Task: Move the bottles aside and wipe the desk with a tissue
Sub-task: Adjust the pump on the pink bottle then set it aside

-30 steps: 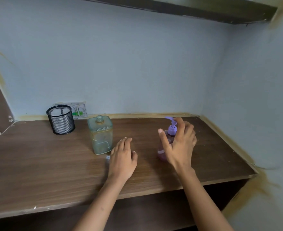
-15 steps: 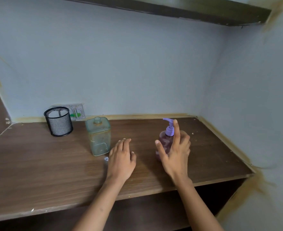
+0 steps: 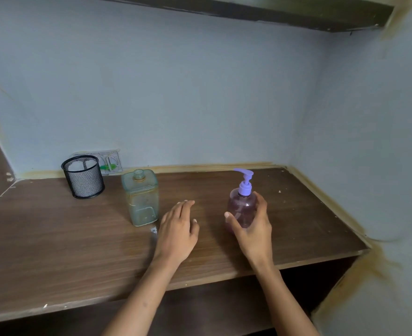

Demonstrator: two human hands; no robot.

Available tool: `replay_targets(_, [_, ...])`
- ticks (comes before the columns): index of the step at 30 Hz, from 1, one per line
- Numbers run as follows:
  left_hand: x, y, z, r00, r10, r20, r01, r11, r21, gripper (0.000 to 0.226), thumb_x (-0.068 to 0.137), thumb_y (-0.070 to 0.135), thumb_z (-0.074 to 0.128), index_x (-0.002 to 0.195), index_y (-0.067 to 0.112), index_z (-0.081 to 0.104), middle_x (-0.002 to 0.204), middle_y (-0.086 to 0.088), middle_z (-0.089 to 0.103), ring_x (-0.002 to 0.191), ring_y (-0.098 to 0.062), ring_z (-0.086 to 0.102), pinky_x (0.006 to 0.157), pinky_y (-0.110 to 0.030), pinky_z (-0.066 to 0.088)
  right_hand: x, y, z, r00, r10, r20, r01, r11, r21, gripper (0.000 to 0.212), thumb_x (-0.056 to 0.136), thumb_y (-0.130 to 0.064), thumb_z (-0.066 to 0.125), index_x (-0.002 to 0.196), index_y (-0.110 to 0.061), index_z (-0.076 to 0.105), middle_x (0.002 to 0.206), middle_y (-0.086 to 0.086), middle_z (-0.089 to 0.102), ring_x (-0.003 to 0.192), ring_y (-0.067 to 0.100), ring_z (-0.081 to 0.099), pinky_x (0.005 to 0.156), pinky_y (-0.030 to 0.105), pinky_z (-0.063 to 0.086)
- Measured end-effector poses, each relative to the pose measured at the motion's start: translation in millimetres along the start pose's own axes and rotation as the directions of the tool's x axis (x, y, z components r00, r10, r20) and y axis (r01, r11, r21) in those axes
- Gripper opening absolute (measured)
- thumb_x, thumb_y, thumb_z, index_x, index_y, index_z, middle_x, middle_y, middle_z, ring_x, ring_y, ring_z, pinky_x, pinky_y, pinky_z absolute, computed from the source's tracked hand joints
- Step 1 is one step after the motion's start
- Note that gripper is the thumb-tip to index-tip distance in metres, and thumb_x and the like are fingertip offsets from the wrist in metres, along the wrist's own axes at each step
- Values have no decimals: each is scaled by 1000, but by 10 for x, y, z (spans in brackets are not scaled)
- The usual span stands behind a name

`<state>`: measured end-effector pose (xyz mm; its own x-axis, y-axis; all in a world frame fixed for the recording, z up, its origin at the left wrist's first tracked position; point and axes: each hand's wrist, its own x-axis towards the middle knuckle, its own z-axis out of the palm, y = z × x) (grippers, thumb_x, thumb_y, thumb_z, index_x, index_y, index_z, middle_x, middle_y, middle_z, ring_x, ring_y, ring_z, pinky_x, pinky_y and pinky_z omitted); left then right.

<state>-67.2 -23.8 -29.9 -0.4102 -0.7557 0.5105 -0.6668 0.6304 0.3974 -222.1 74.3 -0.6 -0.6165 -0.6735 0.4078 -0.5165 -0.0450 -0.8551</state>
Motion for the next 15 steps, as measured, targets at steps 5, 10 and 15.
replay_targets(5, [29, 49, 23, 996, 91, 17, -90, 993, -81, 42, 92, 22, 53, 134, 19, 48, 137, 1, 53, 130, -17, 46, 108, -33, 35, 45, -3, -36, 1000, 28, -7, -28, 999, 25, 68, 68, -33, 85, 117, -48, 41, 107, -25, 61, 99, -7, 60, 80, 10, 45])
replay_targets(10, [223, 484, 118, 985, 137, 108, -56, 834, -549, 42, 97, 29, 50, 138, 24, 46, 138, 12, 50, 126, 2, 45, 106, -17, 35, 139, 33, -95, 1000, -12, -3, 12, 1000, 23, 68, 70, -27, 84, 123, -41, 44, 108, -27, 60, 100, -11, 58, 79, 5, 45])
replay_targets(15, [509, 753, 403, 984, 68, 166, 78, 671, -737, 45, 95, 30, 51, 139, 24, 46, 140, 9, 50, 128, -2, 47, 108, -26, 38, 555, 98, -239, 998, -14, -68, 14, 1000, 4, 70, 72, -27, 83, 130, -29, 43, 117, -16, 60, 106, 0, 59, 89, 16, 47])
